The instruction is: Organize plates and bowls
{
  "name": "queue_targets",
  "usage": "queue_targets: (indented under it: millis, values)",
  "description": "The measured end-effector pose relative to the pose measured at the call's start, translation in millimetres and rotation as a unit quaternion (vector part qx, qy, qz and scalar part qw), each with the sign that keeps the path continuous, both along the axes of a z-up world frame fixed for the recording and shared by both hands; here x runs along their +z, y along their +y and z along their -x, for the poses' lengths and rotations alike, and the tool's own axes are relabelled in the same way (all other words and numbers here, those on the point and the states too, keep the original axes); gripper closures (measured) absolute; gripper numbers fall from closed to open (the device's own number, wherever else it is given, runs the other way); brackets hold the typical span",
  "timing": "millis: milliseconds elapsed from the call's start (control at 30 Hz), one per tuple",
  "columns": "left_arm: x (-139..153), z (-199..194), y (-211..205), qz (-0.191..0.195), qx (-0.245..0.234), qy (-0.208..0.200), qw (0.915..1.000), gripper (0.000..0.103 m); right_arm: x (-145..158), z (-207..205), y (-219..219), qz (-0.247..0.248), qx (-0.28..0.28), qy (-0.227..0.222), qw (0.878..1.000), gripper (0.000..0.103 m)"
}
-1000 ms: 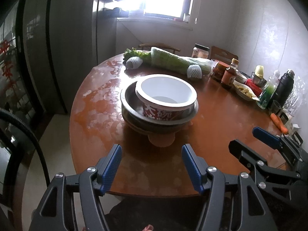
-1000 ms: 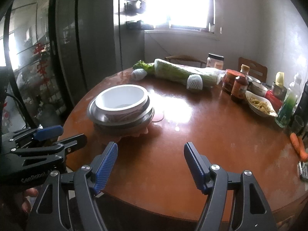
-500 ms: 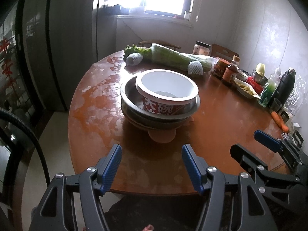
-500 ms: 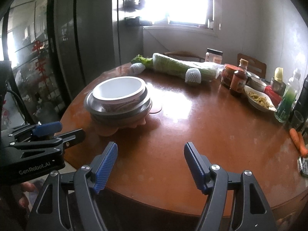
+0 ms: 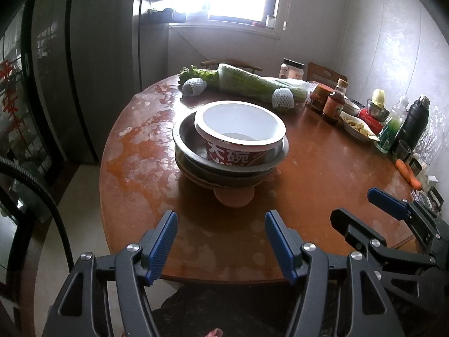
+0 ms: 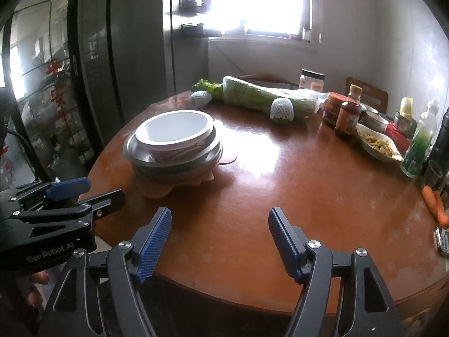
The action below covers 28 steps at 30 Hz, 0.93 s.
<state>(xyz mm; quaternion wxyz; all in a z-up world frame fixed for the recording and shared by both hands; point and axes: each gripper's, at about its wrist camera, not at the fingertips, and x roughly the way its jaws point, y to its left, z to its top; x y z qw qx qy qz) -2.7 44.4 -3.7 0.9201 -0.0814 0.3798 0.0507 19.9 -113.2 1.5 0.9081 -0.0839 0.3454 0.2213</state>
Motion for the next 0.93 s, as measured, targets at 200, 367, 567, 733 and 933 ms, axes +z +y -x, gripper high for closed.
queue_targets:
  millis: [200,367,567,733,933]
  values:
    - [0.6,0.8,0.4,-0.001,0.001,0.000,1.0000,0.039,-0.5,-0.5,-1.0,0.000,-0.004,0.002,1.000,0.030]
    - [0.4,0.8,0.1,-0.002,0.000,0.003,1.0000,0.039,0.7,1.7,-0.3,0.001,-0.001,-0.001,1.000,0.030]
    - [0.2,-0.5,-0.6,-0.004,-0.001,0.004,1.0000,0.039,1.3,1.3,0.2,0.002,-0.002,-0.001,1.000,0.030]
    - [-0.5,-1.9,-0.1,-0.005,0.000,0.007,1.0000,0.039,1.1,1.4,0.5,0.003,0.001,-0.001,1.000,0.030]
    - [2.1,-4.4,7.8,-0.005,0.009,0.002,0.9999,0.039,-2.0,-3.9,3.0,0.006,0.005,0.005,1.000,0.030]
